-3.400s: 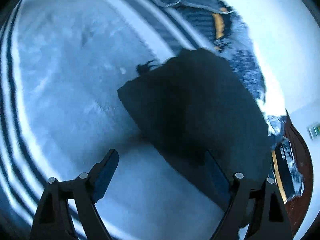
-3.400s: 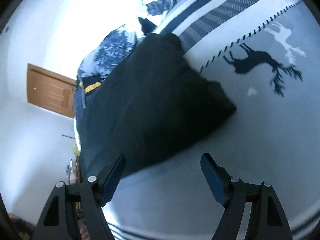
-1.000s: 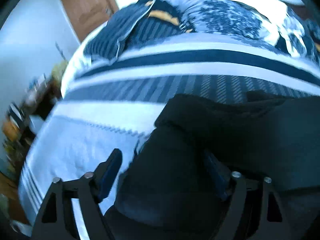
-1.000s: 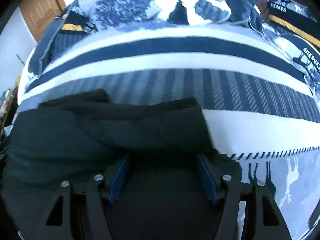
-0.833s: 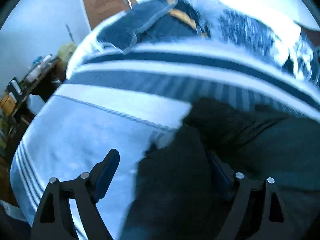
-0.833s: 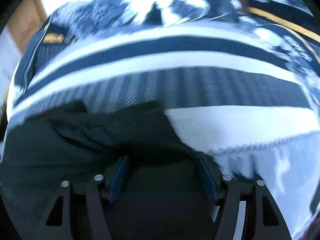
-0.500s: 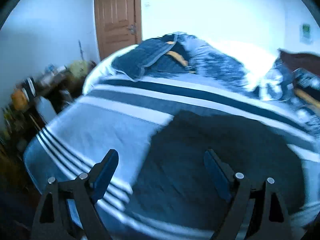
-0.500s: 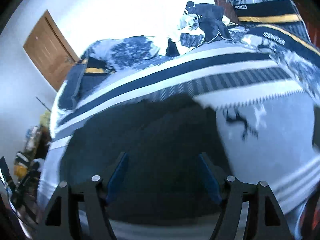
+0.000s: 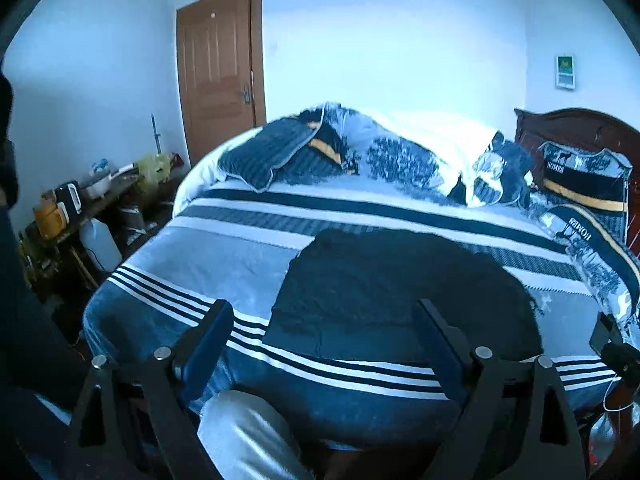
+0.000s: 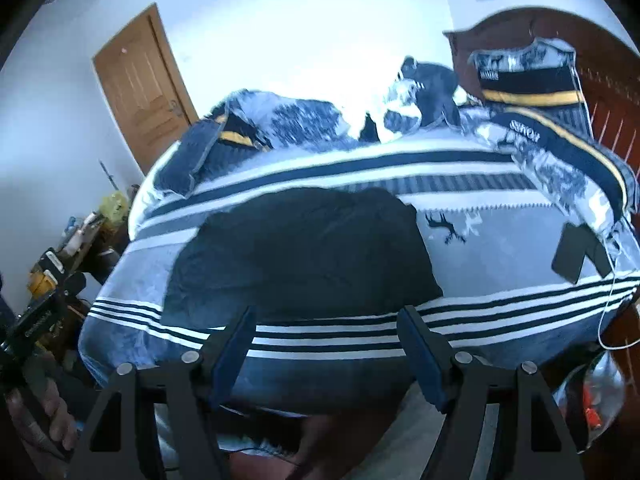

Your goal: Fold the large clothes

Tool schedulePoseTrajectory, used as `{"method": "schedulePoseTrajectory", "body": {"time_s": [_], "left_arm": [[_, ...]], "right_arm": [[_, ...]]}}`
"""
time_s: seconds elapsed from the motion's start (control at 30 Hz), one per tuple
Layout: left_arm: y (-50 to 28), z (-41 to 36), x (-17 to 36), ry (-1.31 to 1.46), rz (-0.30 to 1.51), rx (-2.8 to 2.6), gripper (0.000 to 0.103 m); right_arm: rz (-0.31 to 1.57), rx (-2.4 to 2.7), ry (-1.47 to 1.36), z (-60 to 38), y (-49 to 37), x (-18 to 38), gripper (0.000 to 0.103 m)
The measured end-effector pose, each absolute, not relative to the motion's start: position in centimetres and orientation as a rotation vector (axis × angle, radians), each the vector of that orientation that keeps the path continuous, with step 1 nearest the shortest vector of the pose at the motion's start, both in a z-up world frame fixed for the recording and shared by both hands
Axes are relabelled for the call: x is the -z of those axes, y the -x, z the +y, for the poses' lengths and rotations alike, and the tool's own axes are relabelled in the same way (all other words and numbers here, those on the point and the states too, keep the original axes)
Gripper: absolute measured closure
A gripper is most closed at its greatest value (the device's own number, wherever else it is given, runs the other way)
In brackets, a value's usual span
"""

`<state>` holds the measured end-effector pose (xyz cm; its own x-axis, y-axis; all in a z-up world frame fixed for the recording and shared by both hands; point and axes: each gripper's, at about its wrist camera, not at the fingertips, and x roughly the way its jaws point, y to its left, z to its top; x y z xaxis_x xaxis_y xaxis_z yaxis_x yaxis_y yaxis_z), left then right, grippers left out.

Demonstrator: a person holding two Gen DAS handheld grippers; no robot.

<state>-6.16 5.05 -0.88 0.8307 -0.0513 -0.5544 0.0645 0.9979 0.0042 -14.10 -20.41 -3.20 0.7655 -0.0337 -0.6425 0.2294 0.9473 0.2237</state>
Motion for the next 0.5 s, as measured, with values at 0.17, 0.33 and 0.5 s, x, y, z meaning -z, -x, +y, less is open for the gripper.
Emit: {"method": "schedulePoseTrajectory", "body": {"time_s": [0.17, 0.33, 0.5], "left_arm": [[9.8, 5.1, -1.3, -0.034, 0.537, 0.059, 0.011], [12.9, 4.9, -2.0, -0.024, 0.537, 0.106, 0.010], [14.4, 4.5, -2.4, -0.022, 0.555, 0.152, 0.010]], "right_arm": [[0.635, 0.170, -0.273, -18.2, 17.3, 0.1, 0.027], [0.604, 0.180, -0.232, -17.0, 19.8, -1.8, 0.026], [0.604, 0.177, -0.195, -16.1, 21.8, -2.4, 0.026]]}}
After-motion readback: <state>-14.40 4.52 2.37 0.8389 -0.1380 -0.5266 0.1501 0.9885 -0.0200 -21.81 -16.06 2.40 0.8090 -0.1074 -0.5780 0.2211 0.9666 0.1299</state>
